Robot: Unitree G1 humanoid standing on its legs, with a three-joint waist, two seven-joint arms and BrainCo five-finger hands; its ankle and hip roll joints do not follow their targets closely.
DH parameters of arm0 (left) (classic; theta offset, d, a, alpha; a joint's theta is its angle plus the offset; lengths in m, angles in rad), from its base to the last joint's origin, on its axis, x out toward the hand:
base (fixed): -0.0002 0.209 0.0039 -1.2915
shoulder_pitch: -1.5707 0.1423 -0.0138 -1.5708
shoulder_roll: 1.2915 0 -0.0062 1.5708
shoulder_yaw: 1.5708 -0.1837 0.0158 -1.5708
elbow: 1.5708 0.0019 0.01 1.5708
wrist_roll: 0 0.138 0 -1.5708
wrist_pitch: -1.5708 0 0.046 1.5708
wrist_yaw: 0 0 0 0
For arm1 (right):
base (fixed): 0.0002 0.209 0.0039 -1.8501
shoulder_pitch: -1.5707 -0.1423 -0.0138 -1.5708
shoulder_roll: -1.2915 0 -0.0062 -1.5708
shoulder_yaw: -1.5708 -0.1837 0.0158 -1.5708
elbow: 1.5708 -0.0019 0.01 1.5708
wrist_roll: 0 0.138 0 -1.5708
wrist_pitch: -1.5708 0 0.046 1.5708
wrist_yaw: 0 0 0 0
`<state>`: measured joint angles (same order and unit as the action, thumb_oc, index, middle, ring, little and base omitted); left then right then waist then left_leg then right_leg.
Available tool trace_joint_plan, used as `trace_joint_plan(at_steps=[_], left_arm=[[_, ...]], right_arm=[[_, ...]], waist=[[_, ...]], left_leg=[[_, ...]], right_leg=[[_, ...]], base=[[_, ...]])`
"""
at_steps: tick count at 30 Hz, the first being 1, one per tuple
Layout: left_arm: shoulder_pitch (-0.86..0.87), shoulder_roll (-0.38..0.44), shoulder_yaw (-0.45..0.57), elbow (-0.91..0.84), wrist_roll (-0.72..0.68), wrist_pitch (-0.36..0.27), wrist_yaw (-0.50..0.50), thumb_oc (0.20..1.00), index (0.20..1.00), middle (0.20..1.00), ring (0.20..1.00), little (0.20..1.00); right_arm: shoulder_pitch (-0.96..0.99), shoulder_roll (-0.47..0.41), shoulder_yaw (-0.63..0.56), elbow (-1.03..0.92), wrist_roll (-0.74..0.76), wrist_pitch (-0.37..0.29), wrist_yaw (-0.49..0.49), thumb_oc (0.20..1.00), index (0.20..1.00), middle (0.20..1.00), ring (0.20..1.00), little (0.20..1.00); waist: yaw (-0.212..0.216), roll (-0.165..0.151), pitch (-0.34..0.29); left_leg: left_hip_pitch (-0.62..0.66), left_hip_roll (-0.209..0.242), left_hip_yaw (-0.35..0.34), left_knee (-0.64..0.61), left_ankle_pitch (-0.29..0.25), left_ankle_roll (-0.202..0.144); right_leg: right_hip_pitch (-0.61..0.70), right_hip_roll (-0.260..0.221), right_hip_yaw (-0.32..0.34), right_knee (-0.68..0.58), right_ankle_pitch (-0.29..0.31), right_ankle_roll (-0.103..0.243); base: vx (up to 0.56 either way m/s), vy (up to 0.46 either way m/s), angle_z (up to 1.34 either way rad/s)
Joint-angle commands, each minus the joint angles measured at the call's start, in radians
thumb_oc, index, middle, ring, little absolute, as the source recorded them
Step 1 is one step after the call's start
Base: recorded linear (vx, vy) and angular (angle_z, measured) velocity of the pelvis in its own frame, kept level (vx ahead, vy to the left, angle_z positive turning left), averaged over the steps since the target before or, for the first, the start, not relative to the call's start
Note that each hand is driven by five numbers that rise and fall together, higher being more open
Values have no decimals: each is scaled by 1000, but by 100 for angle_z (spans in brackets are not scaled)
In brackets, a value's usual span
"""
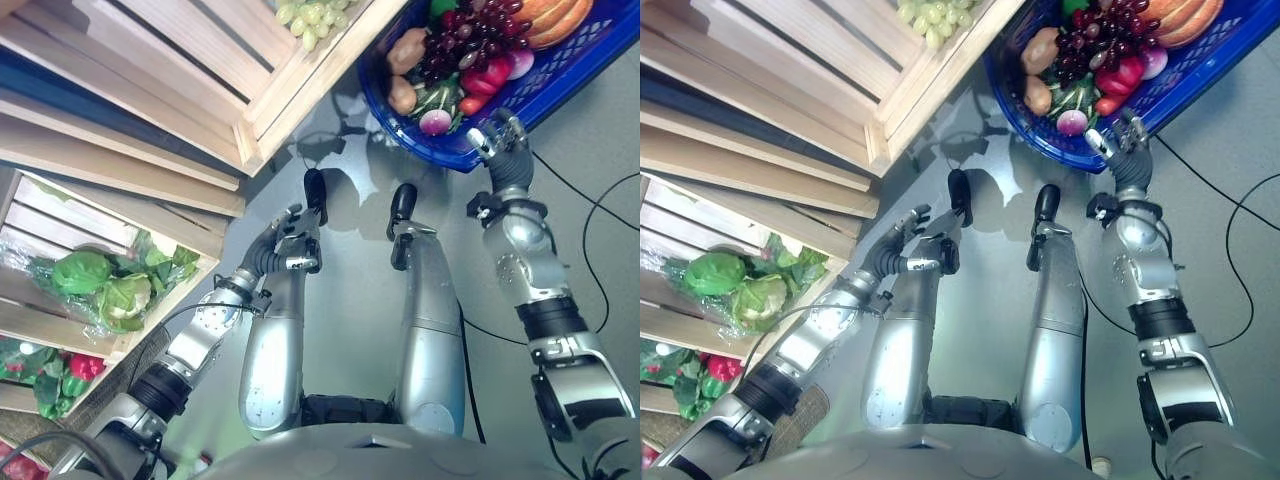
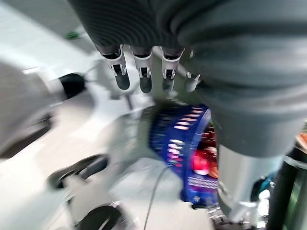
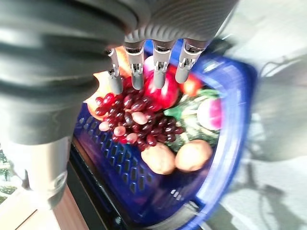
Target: Pick up fruits and vegetables into the basket
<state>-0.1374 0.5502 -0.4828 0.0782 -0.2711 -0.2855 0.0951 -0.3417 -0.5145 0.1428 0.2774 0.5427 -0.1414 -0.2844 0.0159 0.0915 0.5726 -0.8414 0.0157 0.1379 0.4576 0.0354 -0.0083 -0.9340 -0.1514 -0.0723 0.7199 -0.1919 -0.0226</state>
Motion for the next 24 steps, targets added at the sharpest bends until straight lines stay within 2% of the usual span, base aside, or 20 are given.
trace_joint_plan(at_steps=[1,3,4,5,6,7,9,11,14,15,16,17,18,19,21,24], left_arm=[[57,4,41,-90,102,-77,62,1000,1000,1000,1000,1000],[55,18,80,-116,140,-82,77,1000,1000,1000,1000,1000],[49,27,104,-127,154,-88,85,1000,1000,1000,1000,1000],[56,30,106,-130,162,-94,89,1000,1000,1000,1000,1000],[56,40,150,-150,186,-104,97,1000,1000,1000,1000,1000],[70,50,176,-167,211,-116,109,1000,1000,1000,1000,1000],[76,56,218,-181,237,-129,116,1000,1000,1000,1000,1000],[71,62,254,-193,326,-149,164,1000,1000,1000,1000,1000],[54,78,305,-220,469,-134,253,1000,1000,1000,1000,1000],[54,78,305,-220,469,-134,253,1000,1000,1000,1000,1000],[40,100,334,-229,598,-104,326,1000,1000,1000,1000,1000],[31,111,343,-230,654,-83,358,1000,1000,1000,1000,1000],[0,151,356,-223,836,15,441,1000,1000,1000,1000,1000],[-4,153,354,-221,845,22,447,1000,1000,1000,1000,1000],[-45,206,361,-206,947,104,504,1000,1000,1000,1000,1000],[-97,276,358,-178,1069,191,552,1000,1000,1000,1000,1000]], right_arm=[[100,-21,7,-93,-94,-110,-7,1000,1000,1000,1000,1000],[150,-7,5,-107,-118,-136,2,1000,1000,1000,1000,1000],[160,-3,1,-115,-126,-144,14,1000,1000,1000,1000,1000],[174,0,1,-116,-128,-146,19,1000,1000,1000,1000,1000],[202,10,-4,-134,-145,-158,29,1000,1000,1000,1000,1000],[237,16,-10,-147,-149,-160,45,1000,1000,1000,1000,1000],[264,20,-17,-161,-159,-160,60,1000,1000,1000,1000,1000],[284,24,-28,-169,-159,-156,80,1000,1000,1000,1000,1000],[299,22,-38,-187,-165,-145,96,1000,1000,1000,1000,1000],[299,22,-38,-187,-165,-145,96,1000,1000,1000,1000,1000],[314,17,-47,-194,-169,-147,114,1000,1000,1000,1000,1000],[316,15,-49,-196,-175,-147,119,1000,1000,1000,1000,1000],[321,5,-50,-208,-186,-141,131,1000,1000,1000,1000,1000],[321,4,-50,-209,-186,-140,131,1000,1000,1000,1000,1000],[324,-15,-42,-229,-196,-130,134,1000,1000,1000,1000,1000],[337,-44,-38,-246,-194,-122,163,1000,1000,1000,1000,1000]], waist=[[-60,65,-53],[-67,58,-53],[-71,55,-53],[-72,54,-53],[-79,49,-53],[-85,46,-53],[-92,44,-53],[-99,44,-53],[-108,45,-53],[-108,45,-53],[-114,46,-53],[-118,47,-53],[-128,49,-53],[-129,48,-53],[-142,49,-53],[-165,50,-53]], left_leg=[[101,-44,17,18,-125,32],[134,-46,22,9,-127,31],[126,-45,32,-7,-97,37],[154,-47,24,-2,-124,31],[156,-46,35,-18,-97,36],[198,-49,30,-17,-124,30],[226,-52,32,-26,-125,30],[253,-56,36,-31,-129,32],[263,-59,49,-36,-109,40],[263,-59,49,-36,-109,40],[281,-62,50,-34,-115,41],[286,-62,51,-33,-116,41],[297,-62,55,-26,-120,39],[297,-62,56,-25,-120,39],[304,-60,64,-20,-123,37],[306,-54,75,-9,-127,33]], right_leg=[[86,54,-72,-88,69,32],[119,53,-72,-109,72,38],[113,53,-79,-132,105,32],[139,55,-71,-124,79,41],[142,54,-76,-151,108,36],[181,59,-64,-150,81,47],[207,63,-58,-161,80,50],[232,65,-55,-168,75,51],[241,65,-56,-177,92,42],[241,65,-56,-177,92,42],[258,65,-53,-173,84,42],[262,64,-51,-172,81,42],[270,62,-46,-163,74,43],[270,62,-45,-161,73,43],[271,62,-36,-152,68,43],[266,65,-20,-138,63,42]], base=[[9,10,-12],[-17,5,-8],[13,7,-7],[-55,8,-9],[86,27,-10],[29,42,-13],[60,51,-11],[24,44,-7],[-45,30,-5],[43,45,-7],[39,45,-6],[71,92,-7],[44,66,-5],[51,73,-7],[42,58,-9],[45,66,-4]])
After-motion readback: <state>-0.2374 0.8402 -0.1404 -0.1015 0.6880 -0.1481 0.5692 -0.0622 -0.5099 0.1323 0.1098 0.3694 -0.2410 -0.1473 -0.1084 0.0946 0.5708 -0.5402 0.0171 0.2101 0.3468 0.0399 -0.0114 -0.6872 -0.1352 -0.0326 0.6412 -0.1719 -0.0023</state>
